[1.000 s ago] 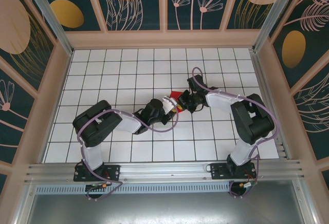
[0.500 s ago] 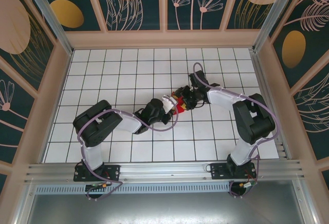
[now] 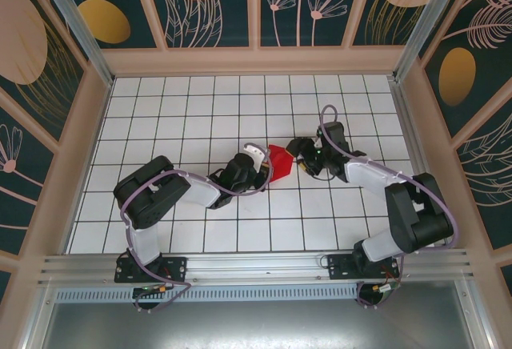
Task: Fold a paper plane with a square sheet of paper (pick it up from the middle)
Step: Fourth fold the wing at the center of the table.
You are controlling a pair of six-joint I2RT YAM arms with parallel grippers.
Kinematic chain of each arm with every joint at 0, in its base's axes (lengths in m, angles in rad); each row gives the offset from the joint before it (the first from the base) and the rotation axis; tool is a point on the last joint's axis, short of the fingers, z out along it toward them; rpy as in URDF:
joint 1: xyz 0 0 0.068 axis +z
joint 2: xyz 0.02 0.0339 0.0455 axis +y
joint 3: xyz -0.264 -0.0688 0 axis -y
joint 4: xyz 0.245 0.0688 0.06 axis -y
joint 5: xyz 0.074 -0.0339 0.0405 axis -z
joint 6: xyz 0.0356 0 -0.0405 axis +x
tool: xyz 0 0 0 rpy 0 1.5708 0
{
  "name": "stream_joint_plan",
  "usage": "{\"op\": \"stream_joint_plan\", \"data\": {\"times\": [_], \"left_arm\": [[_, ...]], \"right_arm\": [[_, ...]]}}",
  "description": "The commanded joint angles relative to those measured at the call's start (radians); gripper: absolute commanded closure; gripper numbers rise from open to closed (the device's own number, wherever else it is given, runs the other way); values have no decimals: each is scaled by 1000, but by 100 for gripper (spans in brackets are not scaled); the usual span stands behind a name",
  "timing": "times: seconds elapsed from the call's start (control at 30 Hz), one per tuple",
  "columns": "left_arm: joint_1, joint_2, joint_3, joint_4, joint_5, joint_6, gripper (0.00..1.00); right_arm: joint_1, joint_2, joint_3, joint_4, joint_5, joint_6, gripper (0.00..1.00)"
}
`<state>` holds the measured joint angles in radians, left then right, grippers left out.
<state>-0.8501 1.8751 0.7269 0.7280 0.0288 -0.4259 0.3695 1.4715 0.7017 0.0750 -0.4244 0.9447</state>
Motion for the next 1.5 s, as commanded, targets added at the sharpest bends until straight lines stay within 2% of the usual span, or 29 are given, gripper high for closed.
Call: {"op": "stream_joint_plan", "data": {"times": [0.0, 0.27, 0.9, 1.47], "left_arm": [[-3, 18, 29, -24, 26, -204, 95], [-3, 25, 14, 13, 66, -406, 94], [-3, 38, -20, 73, 70, -439, 89], [-1, 31, -38, 49, 80, -517, 83]], "right_arm": [[-4, -5, -32, 146, -77, -43, 38], [7, 88, -20, 163, -143, -62, 48], [35, 232, 65, 76, -146, -93, 55], [53, 303, 74, 49, -118, -98, 55]]}}
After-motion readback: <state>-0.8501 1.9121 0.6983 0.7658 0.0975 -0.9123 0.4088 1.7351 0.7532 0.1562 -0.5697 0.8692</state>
